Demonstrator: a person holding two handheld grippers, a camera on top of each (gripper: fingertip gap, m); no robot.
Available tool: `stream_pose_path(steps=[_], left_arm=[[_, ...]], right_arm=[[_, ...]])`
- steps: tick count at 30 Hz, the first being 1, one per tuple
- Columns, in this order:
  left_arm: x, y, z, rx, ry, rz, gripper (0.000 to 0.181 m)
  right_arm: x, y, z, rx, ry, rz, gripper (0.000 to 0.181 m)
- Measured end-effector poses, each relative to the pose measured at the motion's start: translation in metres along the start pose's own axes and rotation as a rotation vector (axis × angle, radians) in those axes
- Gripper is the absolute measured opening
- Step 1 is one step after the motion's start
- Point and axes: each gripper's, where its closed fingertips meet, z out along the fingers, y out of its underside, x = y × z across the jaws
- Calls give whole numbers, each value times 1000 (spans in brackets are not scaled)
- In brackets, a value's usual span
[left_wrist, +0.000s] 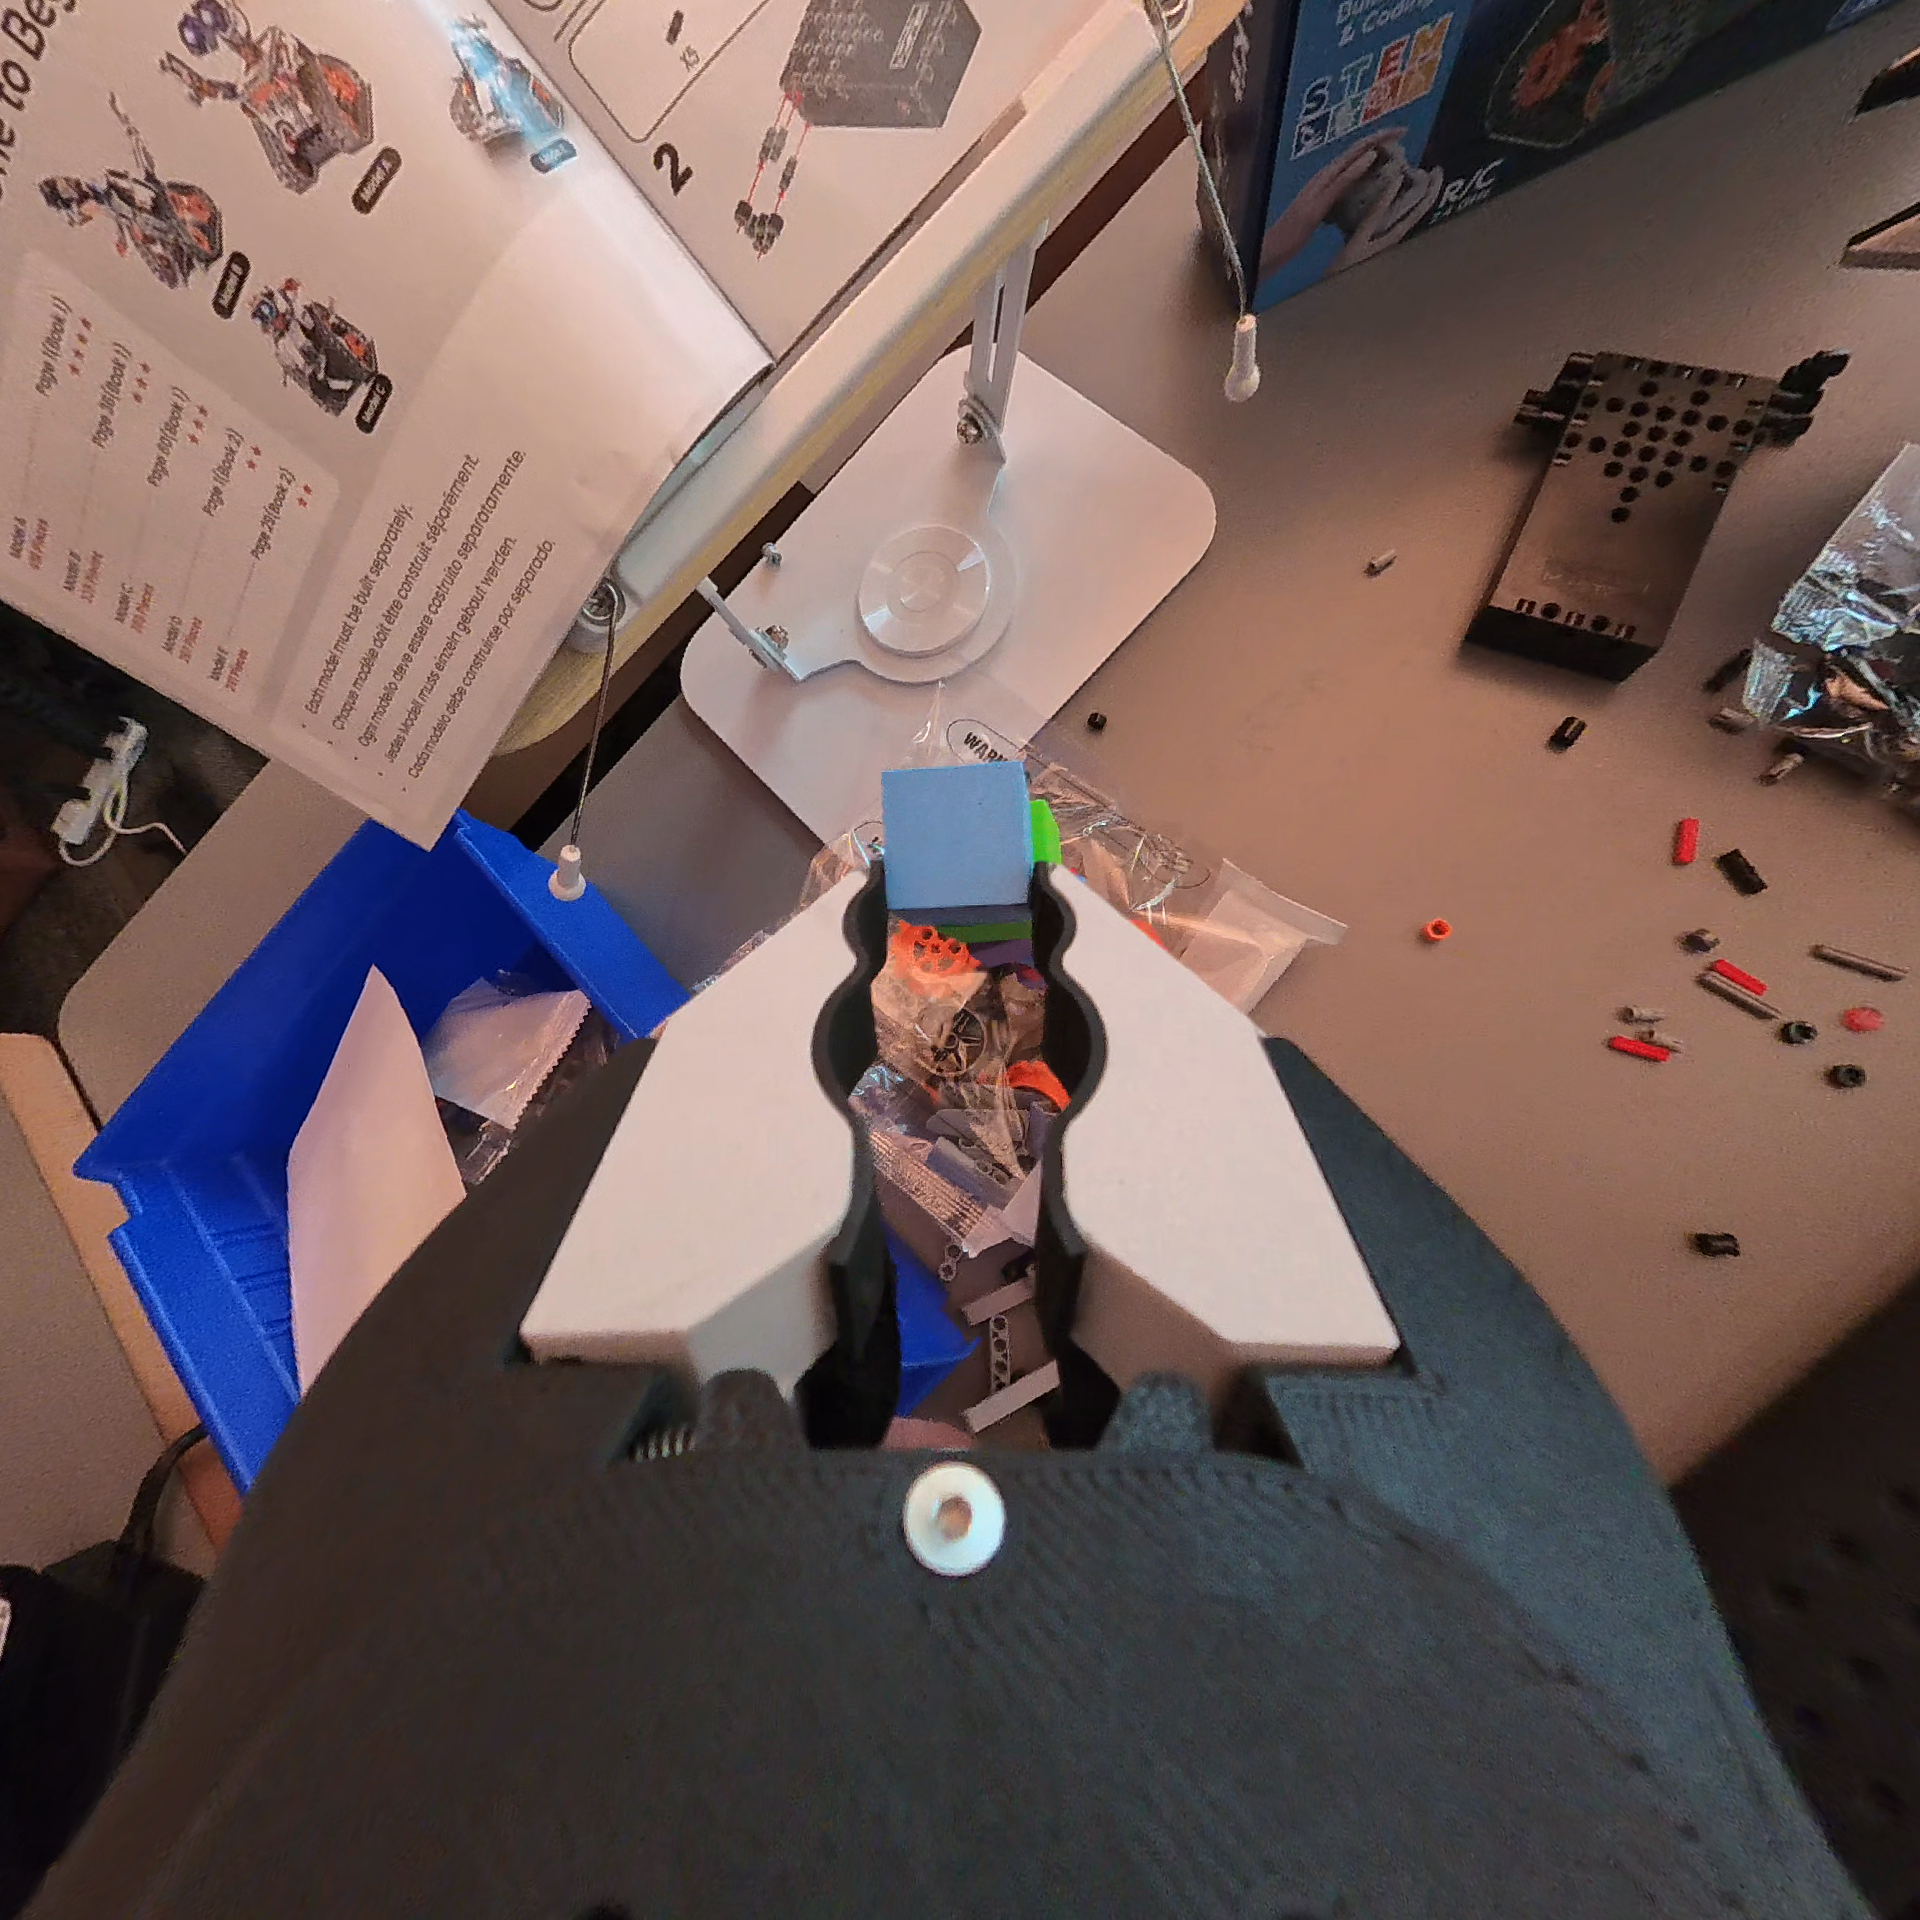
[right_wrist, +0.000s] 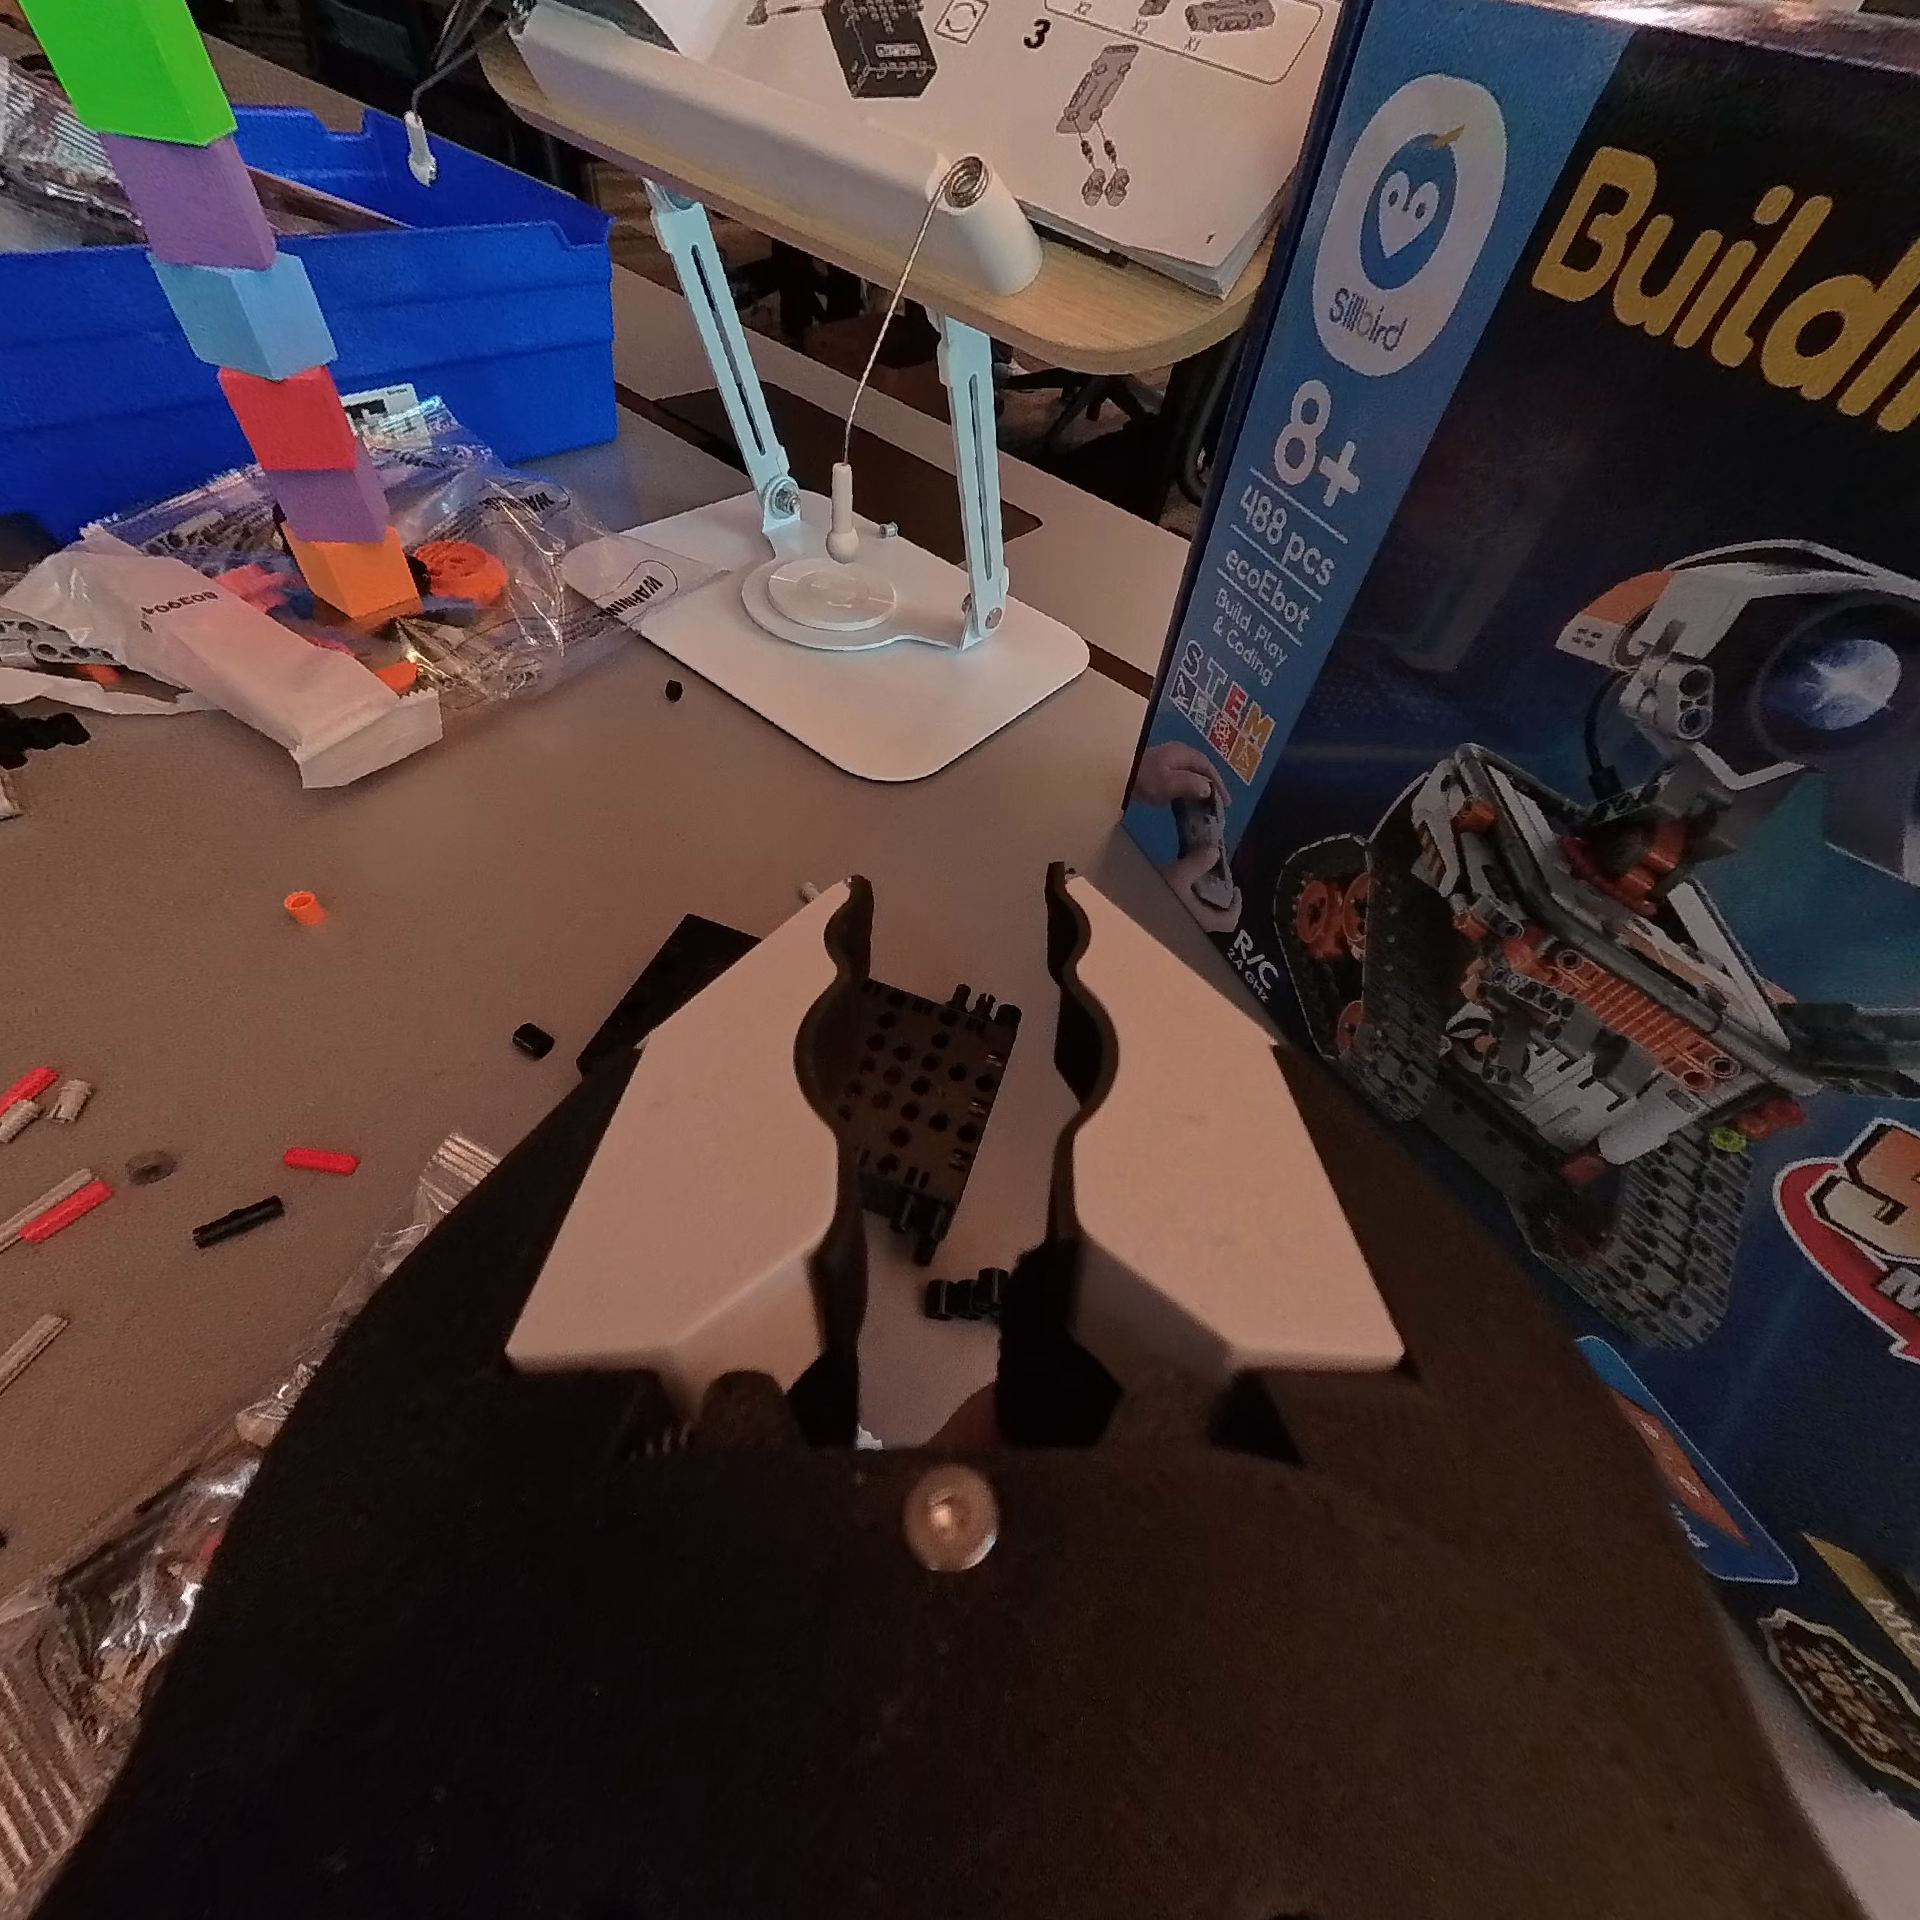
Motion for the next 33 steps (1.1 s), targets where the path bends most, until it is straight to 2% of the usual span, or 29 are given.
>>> stream_pose_path(steps=[9, 25, 33], left_arm=[[2, -1, 3, 5, 14, -2, 32], [3, -5, 1, 26, 8, 7, 26], [-1, -6, -3, 57, -1, -10, 39]], right_arm=[[0, 0, 0, 0, 1, 1, 33], [0, 0, 0, 0, 0, 0, 33], [0, 0, 0, 1, -1, 1, 33]])
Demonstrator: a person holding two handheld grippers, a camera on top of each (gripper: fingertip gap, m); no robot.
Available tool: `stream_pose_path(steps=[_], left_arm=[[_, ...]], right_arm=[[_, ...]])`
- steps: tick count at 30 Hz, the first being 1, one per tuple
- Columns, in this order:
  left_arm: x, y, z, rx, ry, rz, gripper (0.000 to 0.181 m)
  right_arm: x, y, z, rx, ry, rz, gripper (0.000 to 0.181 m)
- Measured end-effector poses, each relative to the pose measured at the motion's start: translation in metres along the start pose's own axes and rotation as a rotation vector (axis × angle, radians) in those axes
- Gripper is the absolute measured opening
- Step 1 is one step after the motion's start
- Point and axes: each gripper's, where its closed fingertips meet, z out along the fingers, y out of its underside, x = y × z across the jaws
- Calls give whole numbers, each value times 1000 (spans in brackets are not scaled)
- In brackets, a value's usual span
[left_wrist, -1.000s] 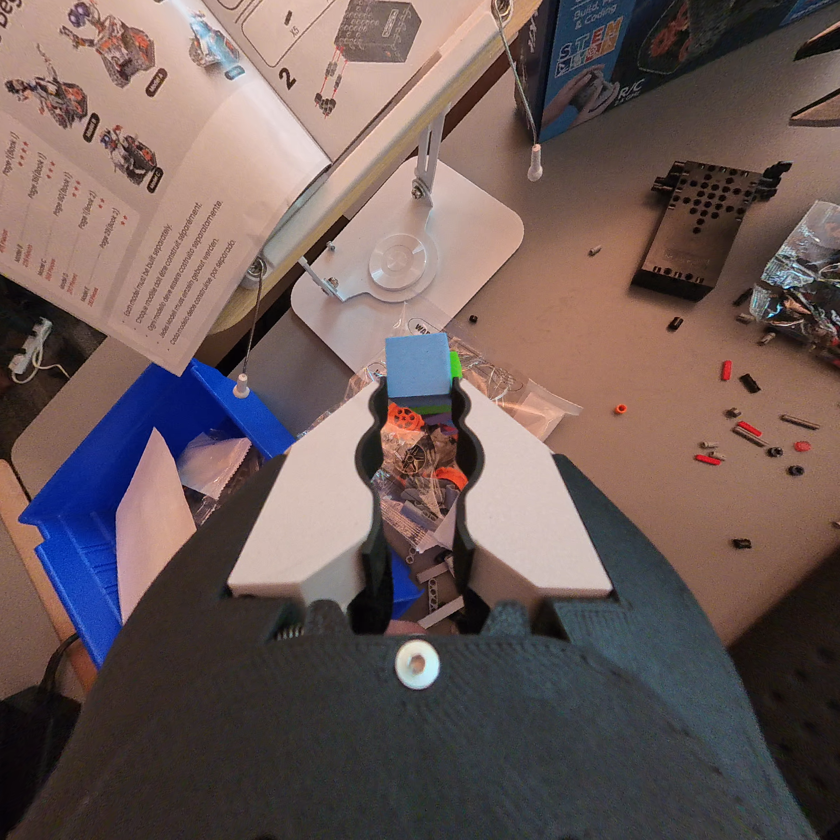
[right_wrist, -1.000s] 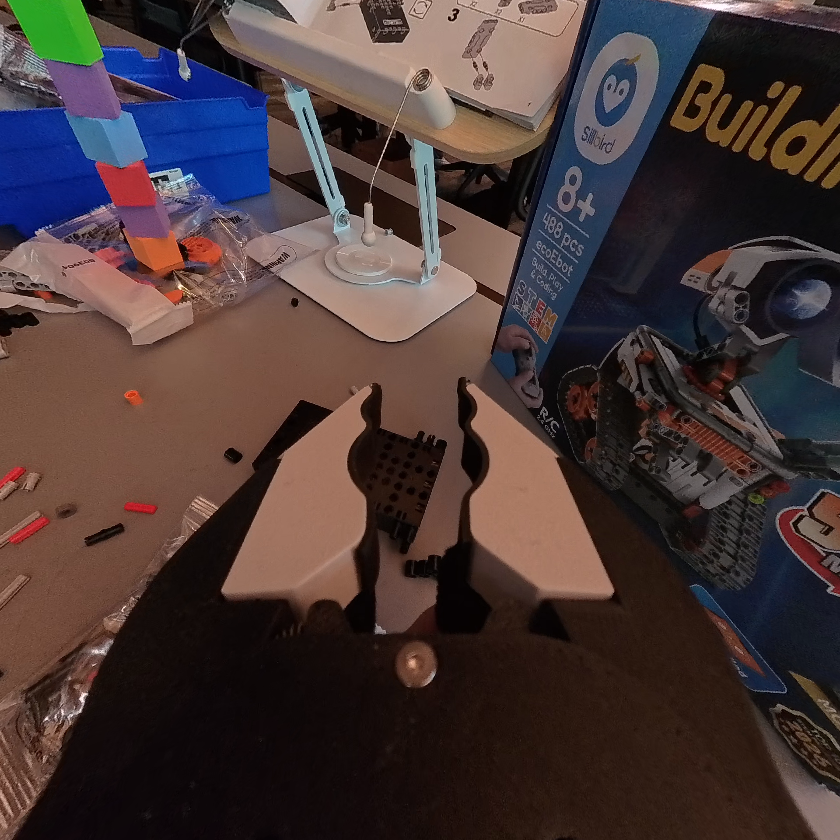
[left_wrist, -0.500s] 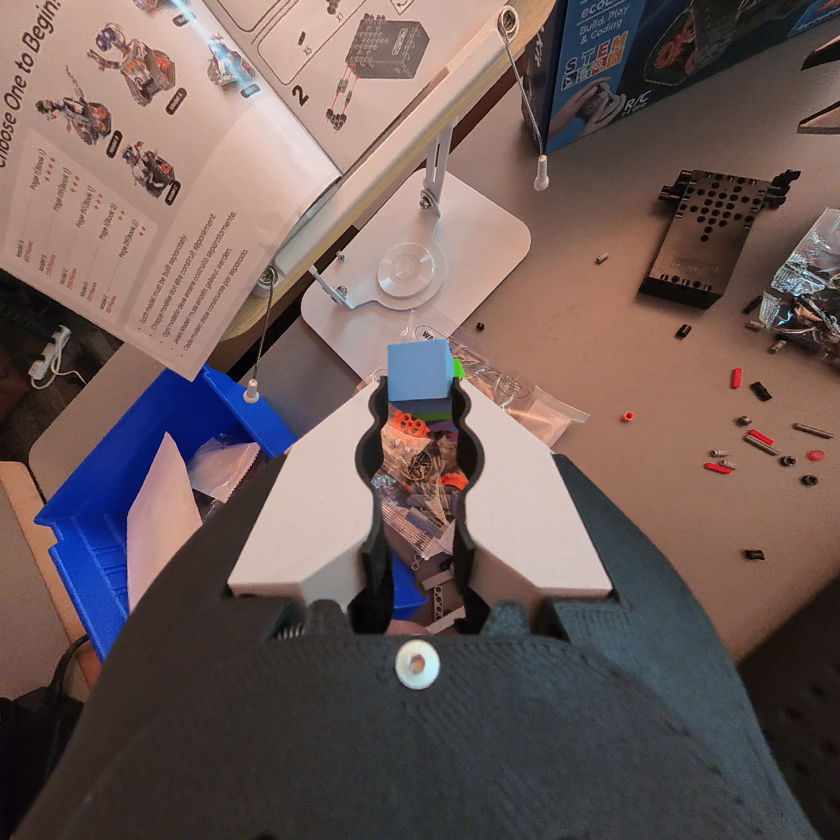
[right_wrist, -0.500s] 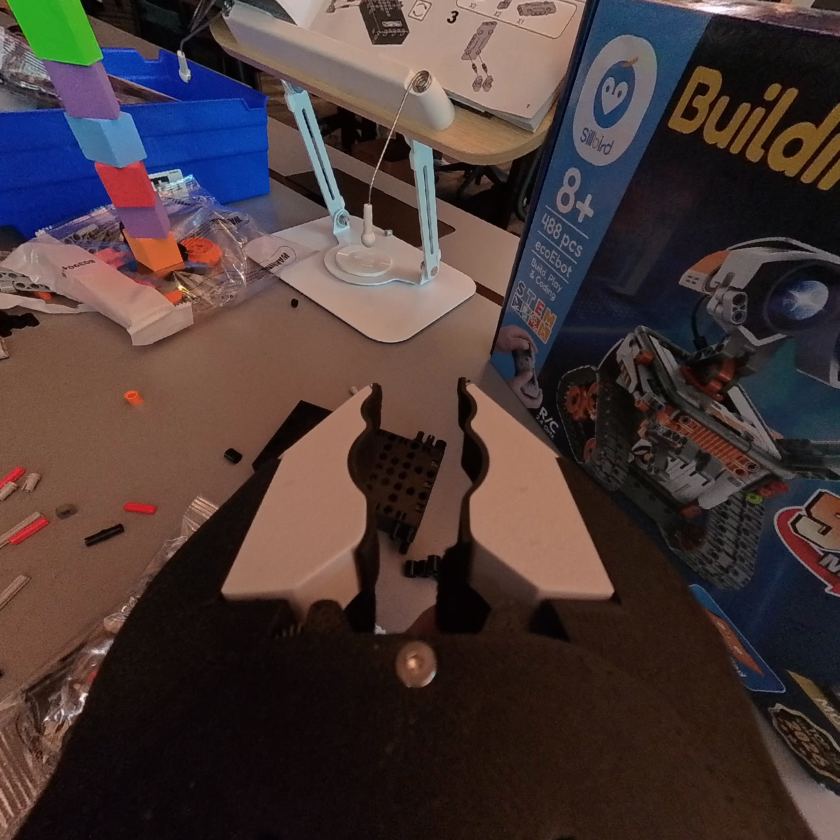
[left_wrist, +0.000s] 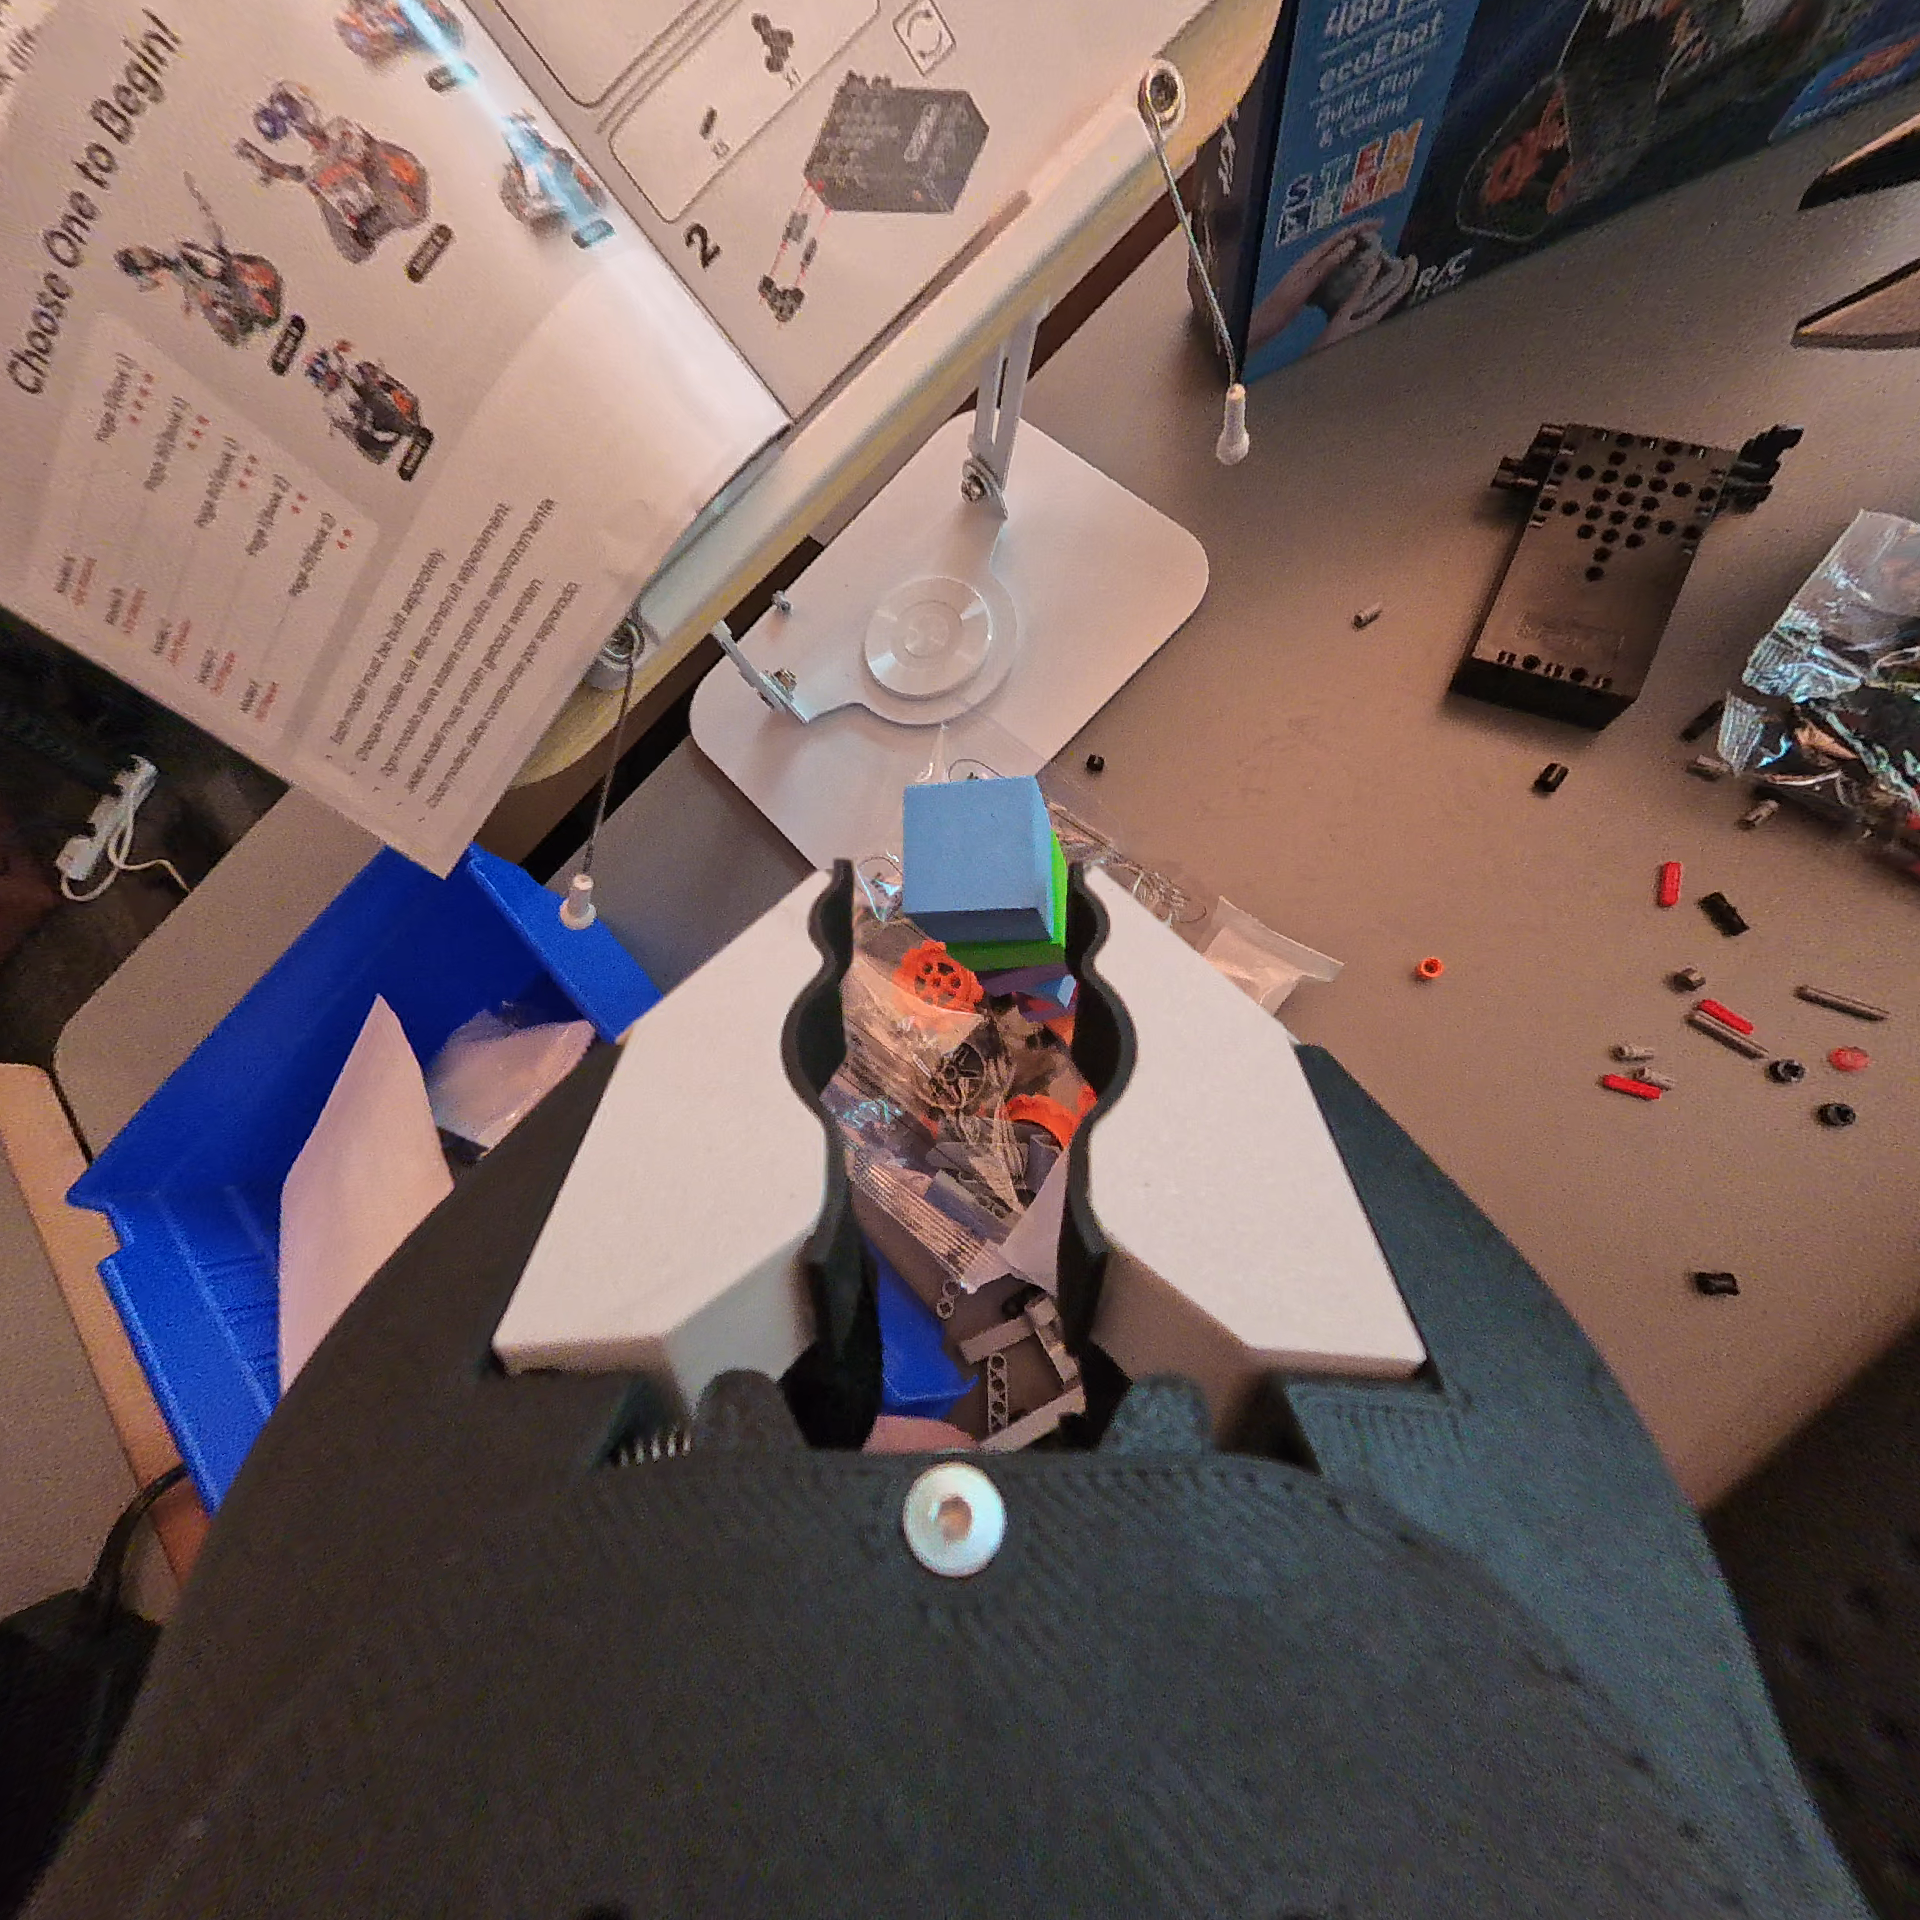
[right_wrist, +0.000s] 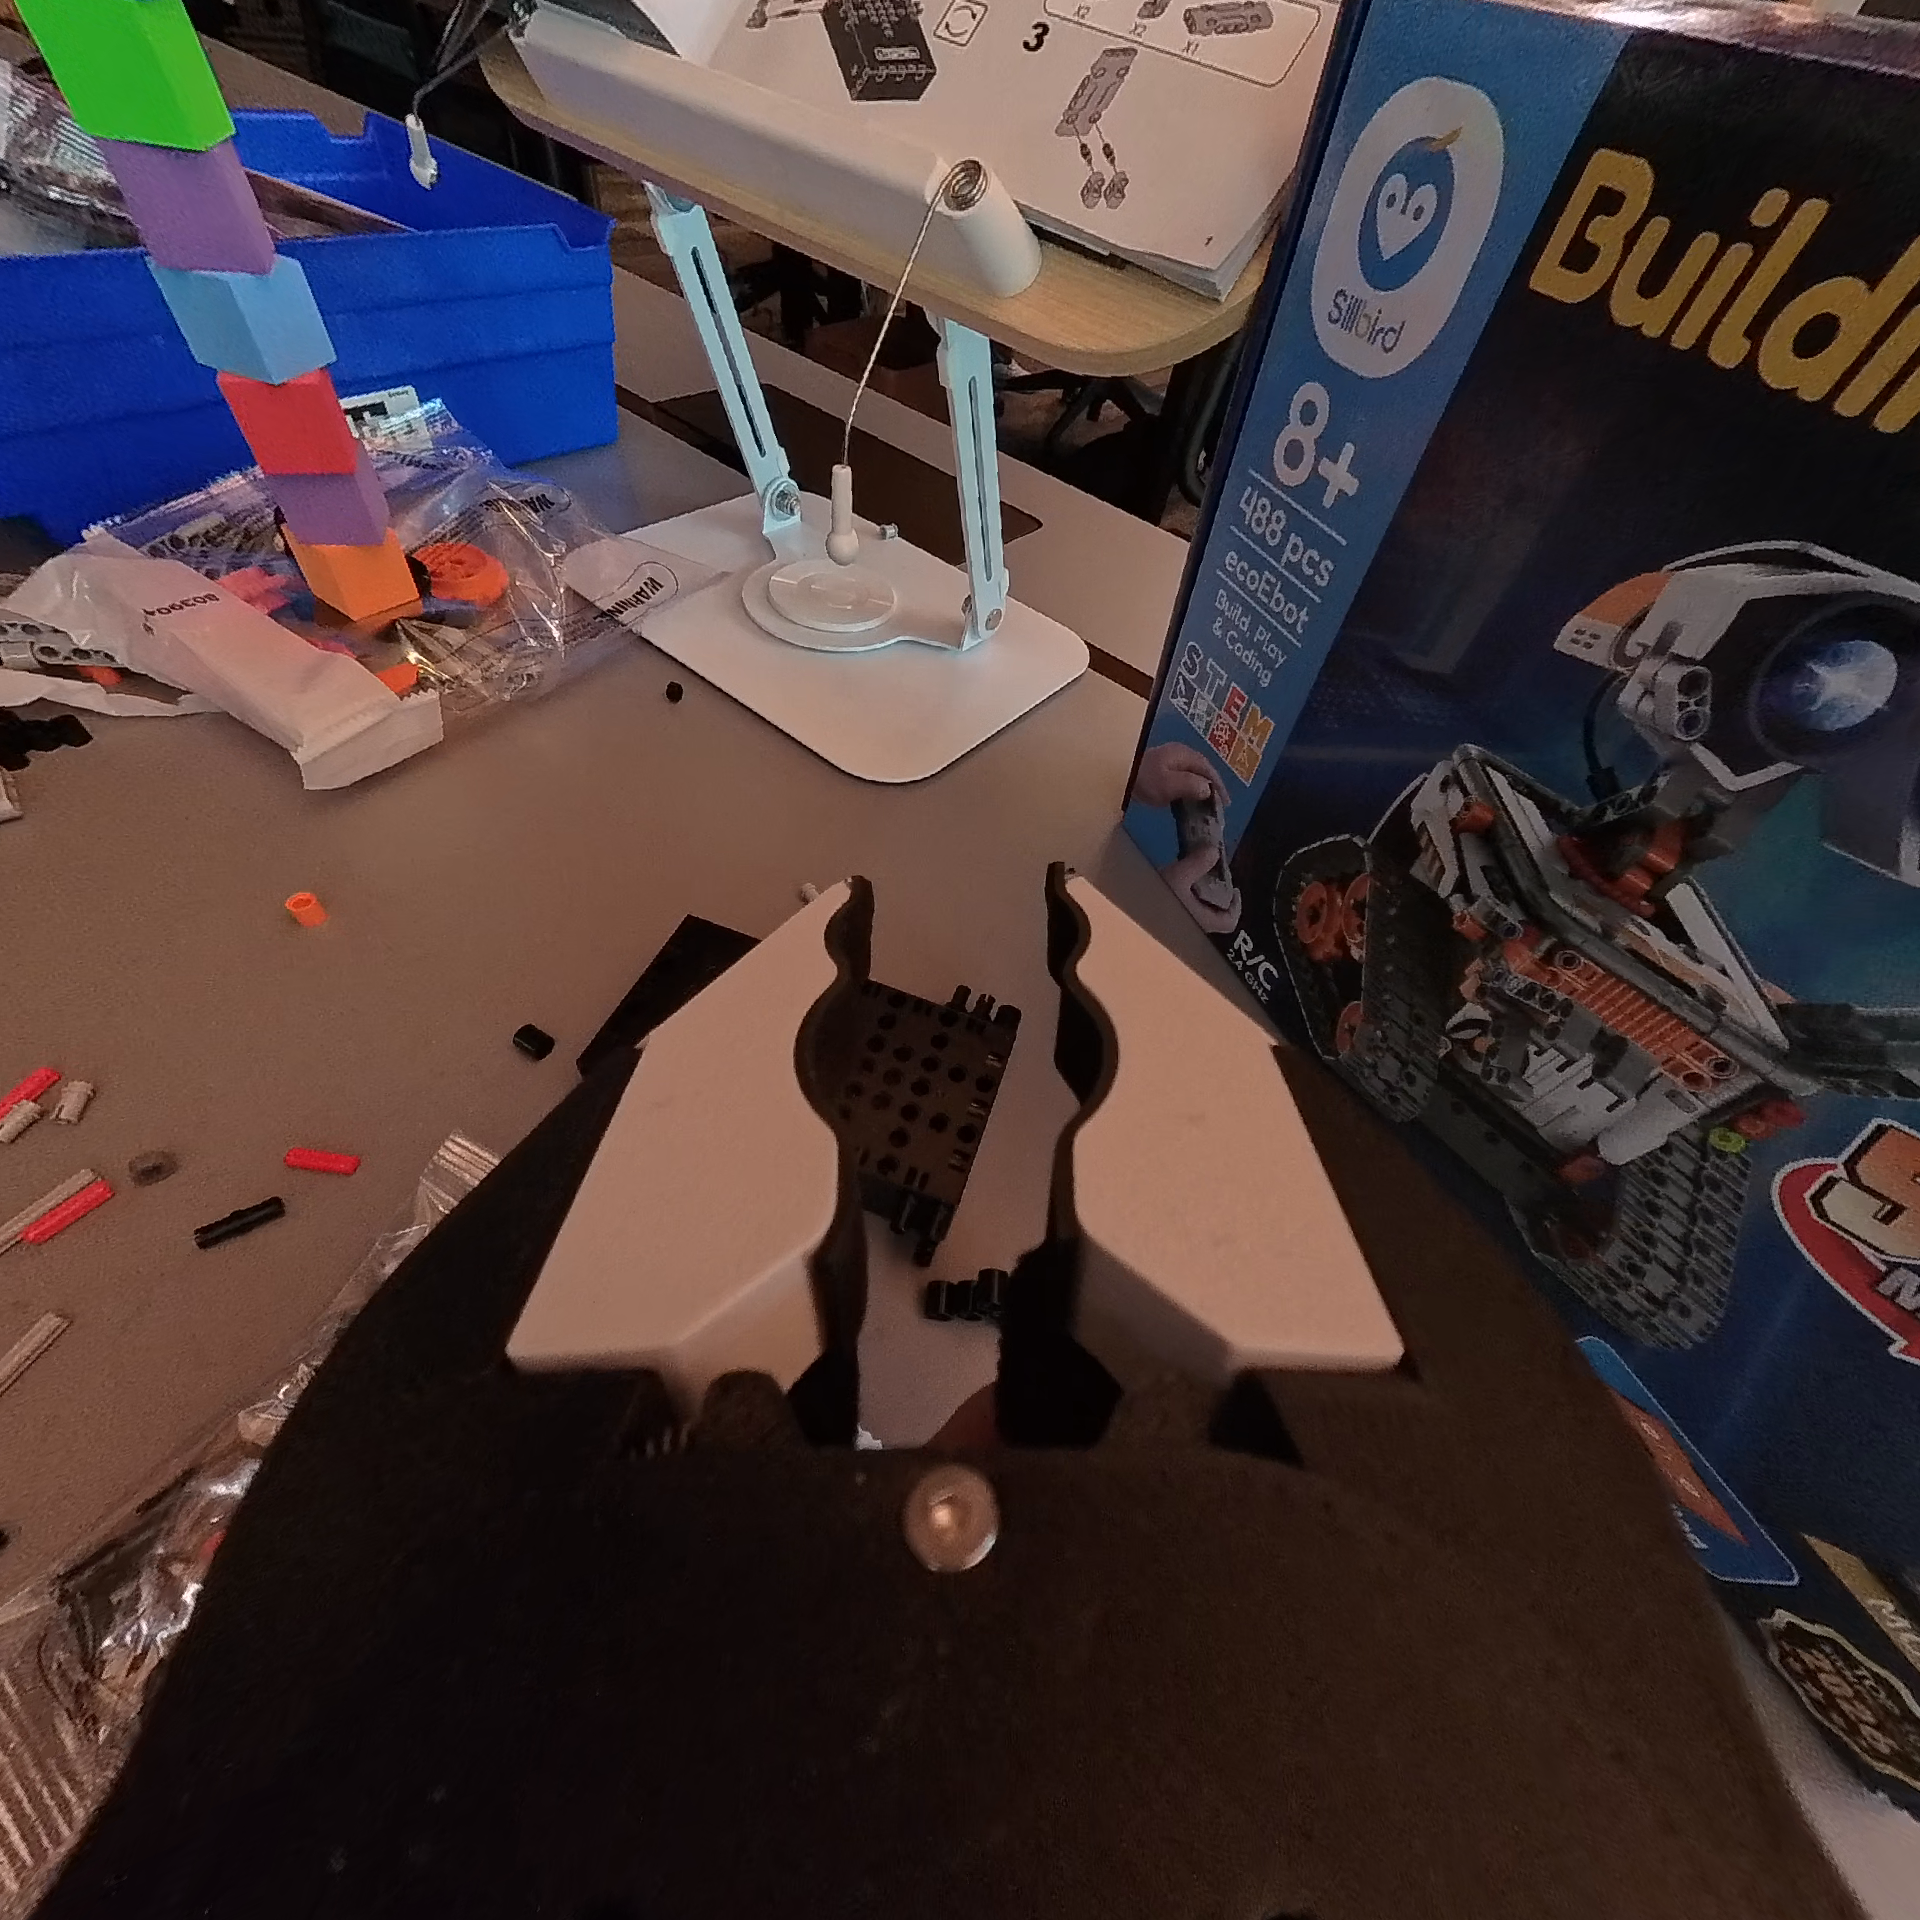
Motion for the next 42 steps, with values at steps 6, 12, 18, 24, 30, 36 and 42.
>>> stream_pose_path(steps=[6, 12, 18, 24, 30, 36, 42], left_arm=[[-3, -14, -24, 80, -88, 35, 42], [33, -46, -70, 297, -164, 93, 46], [86, -51, -76, 427, -151, 132, 49], [133, -44, -52, 480, -132, 175, 49], [173, -38, -13, 517, -75, 227, 46], [192, -37, 26, 551, -95, 249, 45], [196, -19, 57, 518, -90, 256, 42]], right_arm=[[0, 0, 0, 1, 2, -1, 33], [2, -2, -1, 8, 22, -21, 34], [1, 0, 0, -1, 27, -37, 35], [2, 0, 0, -1, 31, -39, 35], [-2, 1, 2, -4, 25, -59, 37], [-1, 0, 2, 5, 26, -57, 40], [-6, 2, 5, 1, 15, -76, 40]])
